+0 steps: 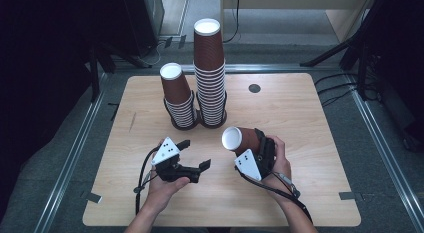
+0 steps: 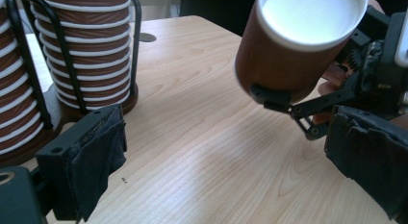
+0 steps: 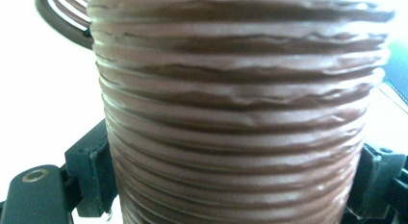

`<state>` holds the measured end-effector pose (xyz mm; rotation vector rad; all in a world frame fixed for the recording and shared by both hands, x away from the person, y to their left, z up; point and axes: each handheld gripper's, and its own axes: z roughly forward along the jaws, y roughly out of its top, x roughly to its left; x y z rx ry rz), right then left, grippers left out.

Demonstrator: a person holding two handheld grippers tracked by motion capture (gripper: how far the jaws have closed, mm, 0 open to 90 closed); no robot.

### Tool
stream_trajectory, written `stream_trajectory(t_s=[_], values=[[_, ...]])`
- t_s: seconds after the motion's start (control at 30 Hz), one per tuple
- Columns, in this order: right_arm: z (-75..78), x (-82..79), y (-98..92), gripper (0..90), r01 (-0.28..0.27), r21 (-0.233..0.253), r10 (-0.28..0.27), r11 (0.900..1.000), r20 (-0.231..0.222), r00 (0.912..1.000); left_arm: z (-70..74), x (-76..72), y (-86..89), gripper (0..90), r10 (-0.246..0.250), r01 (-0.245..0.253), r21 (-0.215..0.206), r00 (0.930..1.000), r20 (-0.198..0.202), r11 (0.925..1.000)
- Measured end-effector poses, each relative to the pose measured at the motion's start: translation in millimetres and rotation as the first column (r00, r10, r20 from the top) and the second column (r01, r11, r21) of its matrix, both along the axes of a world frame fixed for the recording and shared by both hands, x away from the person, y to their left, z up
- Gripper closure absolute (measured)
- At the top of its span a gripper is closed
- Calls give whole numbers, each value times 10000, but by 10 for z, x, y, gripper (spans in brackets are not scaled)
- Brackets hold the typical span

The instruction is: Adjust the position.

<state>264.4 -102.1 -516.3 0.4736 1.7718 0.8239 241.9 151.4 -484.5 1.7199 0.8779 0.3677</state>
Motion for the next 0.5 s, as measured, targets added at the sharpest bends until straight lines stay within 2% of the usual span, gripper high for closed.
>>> stream_trajectory(t_s=[0.1,0.4,0.5], values=[[-15,-22,29,124,-114,-253,115,9996,47,9999,8,-6,-33,12,86,-86,64,10000,7,9999],[-30,-63,112,124,-412,-804,428,9959,185,9989,5,-25,-111,12,-424,423,159,9991,36,9990],[-44,-78,146,124,-573,-1051,602,9928,248,9979,2,-22,-117,12,-414,413,164,9991,31,9990]])
